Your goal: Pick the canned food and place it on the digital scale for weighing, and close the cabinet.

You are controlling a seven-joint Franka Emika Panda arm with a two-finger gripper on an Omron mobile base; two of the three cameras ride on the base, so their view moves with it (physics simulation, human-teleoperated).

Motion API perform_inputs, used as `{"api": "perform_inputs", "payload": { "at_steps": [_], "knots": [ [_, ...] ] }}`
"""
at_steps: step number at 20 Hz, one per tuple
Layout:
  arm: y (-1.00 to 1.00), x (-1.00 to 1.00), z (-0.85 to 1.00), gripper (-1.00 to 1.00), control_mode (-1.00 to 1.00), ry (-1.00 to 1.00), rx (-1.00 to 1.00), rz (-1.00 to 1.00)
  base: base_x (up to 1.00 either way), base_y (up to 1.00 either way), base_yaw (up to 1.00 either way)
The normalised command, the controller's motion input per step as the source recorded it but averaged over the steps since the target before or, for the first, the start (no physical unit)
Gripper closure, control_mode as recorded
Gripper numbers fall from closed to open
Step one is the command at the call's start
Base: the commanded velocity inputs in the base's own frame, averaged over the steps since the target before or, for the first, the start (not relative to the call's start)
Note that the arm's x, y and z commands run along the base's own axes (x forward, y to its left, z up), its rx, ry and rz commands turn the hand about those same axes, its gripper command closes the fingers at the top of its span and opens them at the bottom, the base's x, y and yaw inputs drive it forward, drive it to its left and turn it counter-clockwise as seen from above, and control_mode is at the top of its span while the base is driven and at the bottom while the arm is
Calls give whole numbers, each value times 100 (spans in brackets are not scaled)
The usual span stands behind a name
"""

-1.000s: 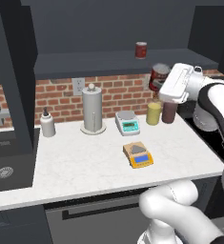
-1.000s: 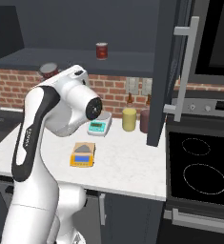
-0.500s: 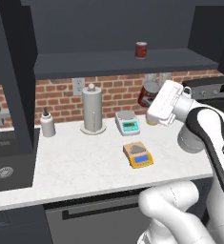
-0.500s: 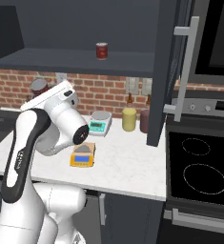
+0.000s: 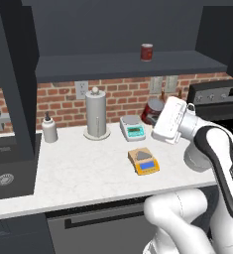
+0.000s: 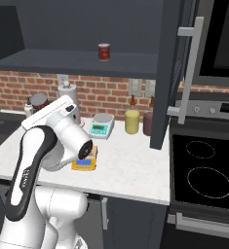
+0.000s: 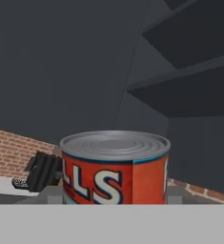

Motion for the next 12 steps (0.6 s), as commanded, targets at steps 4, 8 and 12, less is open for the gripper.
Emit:
{"api": "perform_inputs", "payload": {
  "at_steps": [4, 8, 12],
  "knots": [
    [-16, 1, -46, 100, -100, 0, 0, 1, 0, 0, 0],
    [-8, 11, -29, 100, -100, 0, 0, 3, 0, 0, 0],
    [-7, 20, -31, 100, -100, 0, 0, 1, 0, 0, 0]
  ]
}}
